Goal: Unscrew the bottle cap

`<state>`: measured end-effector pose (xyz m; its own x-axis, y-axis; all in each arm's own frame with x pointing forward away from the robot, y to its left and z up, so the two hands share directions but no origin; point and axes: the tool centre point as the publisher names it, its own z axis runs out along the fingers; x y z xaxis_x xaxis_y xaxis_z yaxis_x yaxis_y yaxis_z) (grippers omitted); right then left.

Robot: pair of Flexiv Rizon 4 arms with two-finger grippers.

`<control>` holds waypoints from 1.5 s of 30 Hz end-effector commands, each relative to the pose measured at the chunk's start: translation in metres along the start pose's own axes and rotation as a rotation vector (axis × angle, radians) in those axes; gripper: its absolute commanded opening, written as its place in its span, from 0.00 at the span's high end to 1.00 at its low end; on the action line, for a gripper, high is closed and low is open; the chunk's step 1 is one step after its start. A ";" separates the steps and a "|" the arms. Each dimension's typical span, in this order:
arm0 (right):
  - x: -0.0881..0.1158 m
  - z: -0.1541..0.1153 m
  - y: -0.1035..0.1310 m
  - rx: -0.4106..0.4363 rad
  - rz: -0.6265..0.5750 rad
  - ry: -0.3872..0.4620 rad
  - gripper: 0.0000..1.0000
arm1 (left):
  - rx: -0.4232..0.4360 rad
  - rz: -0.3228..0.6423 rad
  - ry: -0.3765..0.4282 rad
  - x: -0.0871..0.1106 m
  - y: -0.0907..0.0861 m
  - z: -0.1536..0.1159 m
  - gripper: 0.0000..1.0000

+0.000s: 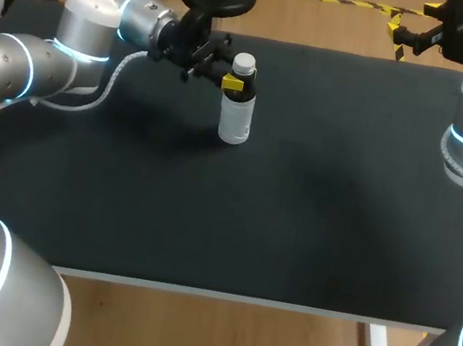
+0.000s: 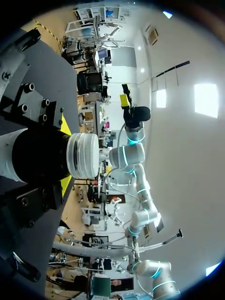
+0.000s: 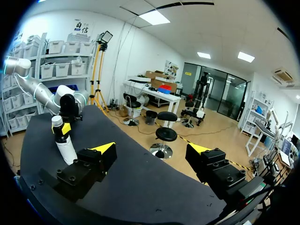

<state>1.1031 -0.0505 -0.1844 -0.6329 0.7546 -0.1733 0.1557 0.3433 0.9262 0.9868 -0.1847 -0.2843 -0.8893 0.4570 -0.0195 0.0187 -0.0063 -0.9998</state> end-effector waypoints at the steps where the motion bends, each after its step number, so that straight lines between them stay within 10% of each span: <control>1: 0.000 0.000 0.000 0.002 0.000 0.000 0.00 | -0.001 -0.003 -0.012 0.000 0.000 0.001 1.00; 31: 0.000 0.000 0.000 0.002 0.000 0.000 0.00 | 0.002 -0.031 -0.068 -0.001 0.001 -0.003 1.00; 45: 0.108 0.019 0.019 -0.255 0.137 0.114 0.00 | 0.002 -0.031 -0.068 -0.001 0.001 -0.003 1.00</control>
<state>1.0667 0.0355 -0.1816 -0.7203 0.6936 -0.0109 0.1477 0.1688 0.9745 0.9921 -0.1830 -0.2866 -0.9161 0.4006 0.0133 -0.0135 0.0023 -0.9999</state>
